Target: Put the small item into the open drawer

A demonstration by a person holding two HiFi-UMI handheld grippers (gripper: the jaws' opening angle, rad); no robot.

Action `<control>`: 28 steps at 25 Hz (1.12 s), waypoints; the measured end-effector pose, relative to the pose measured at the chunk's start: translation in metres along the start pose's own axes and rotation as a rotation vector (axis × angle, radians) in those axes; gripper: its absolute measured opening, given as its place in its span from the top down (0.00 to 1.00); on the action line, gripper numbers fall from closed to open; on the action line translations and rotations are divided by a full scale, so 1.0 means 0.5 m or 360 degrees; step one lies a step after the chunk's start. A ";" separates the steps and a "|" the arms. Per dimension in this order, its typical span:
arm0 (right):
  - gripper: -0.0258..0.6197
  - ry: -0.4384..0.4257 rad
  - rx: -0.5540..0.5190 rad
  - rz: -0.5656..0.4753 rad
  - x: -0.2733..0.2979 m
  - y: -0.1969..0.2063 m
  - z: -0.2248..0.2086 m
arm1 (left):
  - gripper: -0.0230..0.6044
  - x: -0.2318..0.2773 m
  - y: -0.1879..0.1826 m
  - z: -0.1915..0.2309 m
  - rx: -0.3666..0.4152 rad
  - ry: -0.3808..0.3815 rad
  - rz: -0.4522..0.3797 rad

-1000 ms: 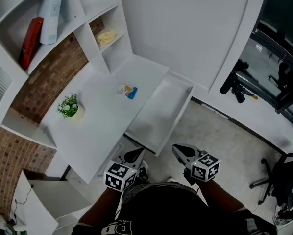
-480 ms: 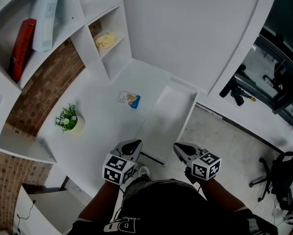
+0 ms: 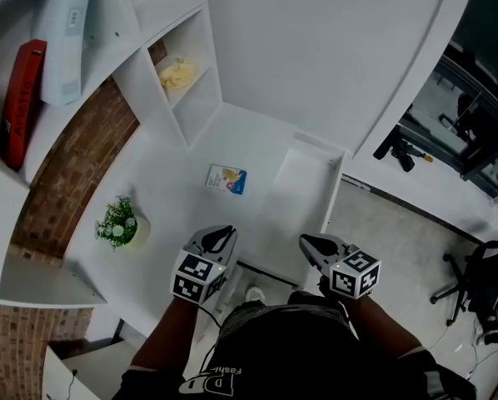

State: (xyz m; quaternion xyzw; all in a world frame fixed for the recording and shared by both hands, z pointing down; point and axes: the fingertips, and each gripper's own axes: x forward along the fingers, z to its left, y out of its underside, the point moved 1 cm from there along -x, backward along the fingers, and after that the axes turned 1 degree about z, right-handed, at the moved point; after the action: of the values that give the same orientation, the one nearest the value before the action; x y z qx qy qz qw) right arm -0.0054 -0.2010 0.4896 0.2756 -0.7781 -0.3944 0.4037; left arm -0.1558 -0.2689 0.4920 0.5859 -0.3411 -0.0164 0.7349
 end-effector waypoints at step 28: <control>0.95 0.0026 0.0192 0.0143 0.102 0.015 -0.098 | 0.59 0.396 0.164 0.329 0.0959 0.0284 0.1006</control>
State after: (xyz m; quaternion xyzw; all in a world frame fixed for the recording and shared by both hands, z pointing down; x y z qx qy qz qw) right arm 0.0086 -0.2541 0.5343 0.2673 -0.8088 -0.3260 0.4100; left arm -0.1204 -0.4669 0.6721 0.6400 -0.4282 0.3598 0.5269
